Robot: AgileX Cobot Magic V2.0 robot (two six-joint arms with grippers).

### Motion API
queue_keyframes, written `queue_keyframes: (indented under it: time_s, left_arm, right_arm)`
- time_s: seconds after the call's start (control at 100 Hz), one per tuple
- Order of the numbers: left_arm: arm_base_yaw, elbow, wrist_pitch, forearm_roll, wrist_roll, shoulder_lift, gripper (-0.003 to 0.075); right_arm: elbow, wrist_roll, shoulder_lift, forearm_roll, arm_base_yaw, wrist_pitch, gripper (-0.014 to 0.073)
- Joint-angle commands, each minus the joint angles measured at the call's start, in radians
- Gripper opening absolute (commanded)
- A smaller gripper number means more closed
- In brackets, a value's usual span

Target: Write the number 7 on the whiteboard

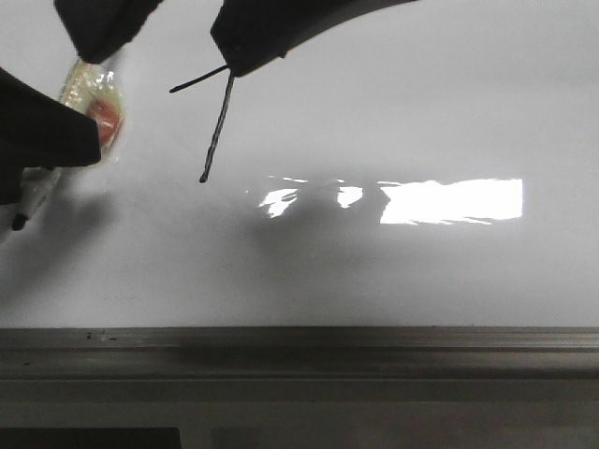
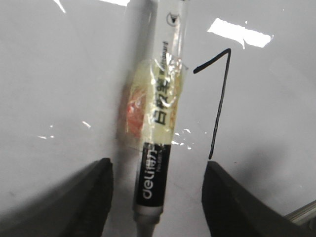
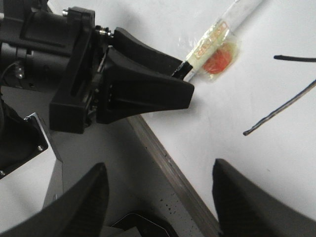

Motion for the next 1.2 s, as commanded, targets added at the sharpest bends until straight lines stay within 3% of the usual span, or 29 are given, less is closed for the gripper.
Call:
queue_keyframes:
  time_s: [0.0,0.12,0.21,0.32,0.46,0.86,1.19]
  left_arm:
    - [0.003,-0.019,-0.040,-0.025,-0.006,-0.009,0.0408]
    - [0.003,-0.019,-0.040,-0.004,-0.006,-0.061,0.0407]
    - [0.003,-0.019,-0.025,0.047,-0.006,-0.124,0.0374]
    - [0.003,-0.019,-0.017,0.109,-0.006,-0.217,0.0230]
    - [0.003,-0.019,0.012,0.183,-0.006,-0.329,-0.0021]
    - [0.003,0.053,0.161,0.345,-0.002,-0.598,-0.0018]
    - [0.003,0.180,0.161,0.445,-0.002,-0.786,-0.0018]
  right_arm:
    - [-0.035,-0.011,-0.018,-0.007,-0.004,-0.064,0.0401]
    - [-0.035,-0.011,-0.025,-0.009,-0.004,-0.038,0.0354]
    - [-0.035,-0.011,-0.046,-0.014,-0.004,-0.038,0.0174]
    - [-0.035,-0.011,-0.080,-0.044,-0.004,-0.036,-0.0075]
    - [-0.014,-0.011,-0.123,-0.079,-0.004,-0.049,-0.0068]
    - [0.322,-0.011,-0.359,-0.092,-0.004,-0.337,-0.0066]
    - [0.697,-0.011,-0.616,-0.098,-0.004,-0.626,-0.0067]
